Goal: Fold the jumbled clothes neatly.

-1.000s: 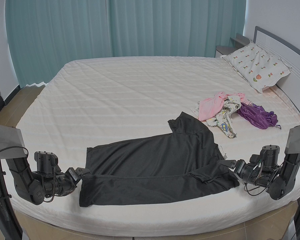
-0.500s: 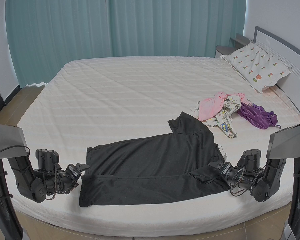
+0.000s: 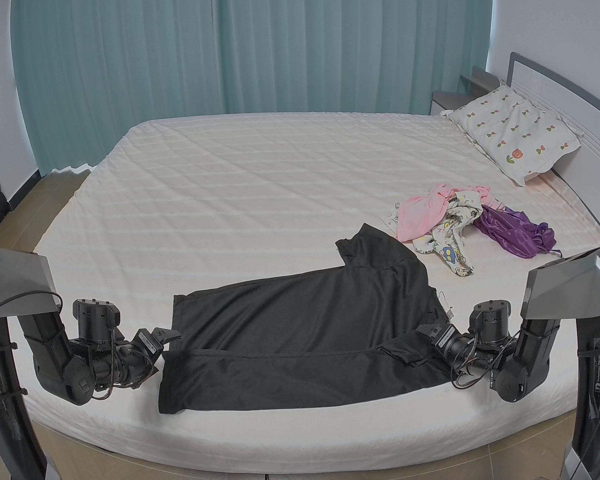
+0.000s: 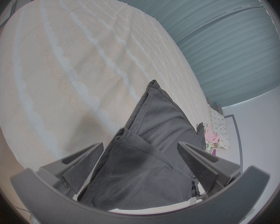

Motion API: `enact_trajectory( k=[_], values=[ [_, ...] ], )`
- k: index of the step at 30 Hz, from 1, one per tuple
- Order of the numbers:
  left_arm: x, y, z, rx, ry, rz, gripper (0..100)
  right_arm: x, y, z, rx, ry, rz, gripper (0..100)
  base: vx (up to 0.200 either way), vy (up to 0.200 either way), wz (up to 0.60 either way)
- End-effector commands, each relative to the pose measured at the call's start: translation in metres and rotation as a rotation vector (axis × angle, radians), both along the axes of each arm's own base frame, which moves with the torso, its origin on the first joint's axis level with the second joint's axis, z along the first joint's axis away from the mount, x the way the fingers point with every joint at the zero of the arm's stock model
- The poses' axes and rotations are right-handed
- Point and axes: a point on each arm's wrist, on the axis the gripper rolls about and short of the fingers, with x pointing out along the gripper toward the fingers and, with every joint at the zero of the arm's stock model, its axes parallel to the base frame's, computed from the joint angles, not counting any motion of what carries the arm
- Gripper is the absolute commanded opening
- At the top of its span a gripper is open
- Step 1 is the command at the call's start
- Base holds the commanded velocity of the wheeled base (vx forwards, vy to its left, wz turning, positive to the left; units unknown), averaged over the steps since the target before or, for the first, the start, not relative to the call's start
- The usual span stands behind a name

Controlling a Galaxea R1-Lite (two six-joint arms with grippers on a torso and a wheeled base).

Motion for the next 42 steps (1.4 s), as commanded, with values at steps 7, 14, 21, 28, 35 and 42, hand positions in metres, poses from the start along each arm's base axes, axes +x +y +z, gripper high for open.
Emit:
enact_trajectory(
  k=[7, 14, 21, 28, 35, 42],
  values=[
    [0.000, 0.000, -0.001, 0.000, 0.003, 0.000, 100, -0.009, 0.004, 0.021, 0.004, -0.026, 0.000, 0, 0.000, 0.000, 0.00],
    [0.000, 0.000, -0.002, 0.000, 0.005, 0.000, 100, -0.014, 0.005, 0.029, 0.005, -0.037, 0.006, 0, 0.000, 0.000, 0.00],
    [0.000, 0.000, -0.002, 0.001, 0.005, -0.001, 100, -0.022, 0.005, 0.048, 0.014, -0.065, 0.019, 0, 0.000, 0.000, 0.00],
    [0.000, 0.000, -0.002, 0.002, 0.004, 0.000, 100, -0.031, 0.003, 0.081, 0.015, -0.066, 0.026, 0, 0.000, 0.000, 0.00],
    [0.000, 0.000, -0.002, 0.000, 0.006, 0.000, 100, -0.028, 0.004, 0.092, -0.015, -0.065, 0.045, 0, 0.000, 0.000, 0.00],
    [0.000, 0.000, -0.002, 0.001, 0.005, -0.001, 100, -0.009, 0.009, 0.117, -0.059, -0.019, 0.064, 0, 0.000, 0.000, 0.00]
  ],
)
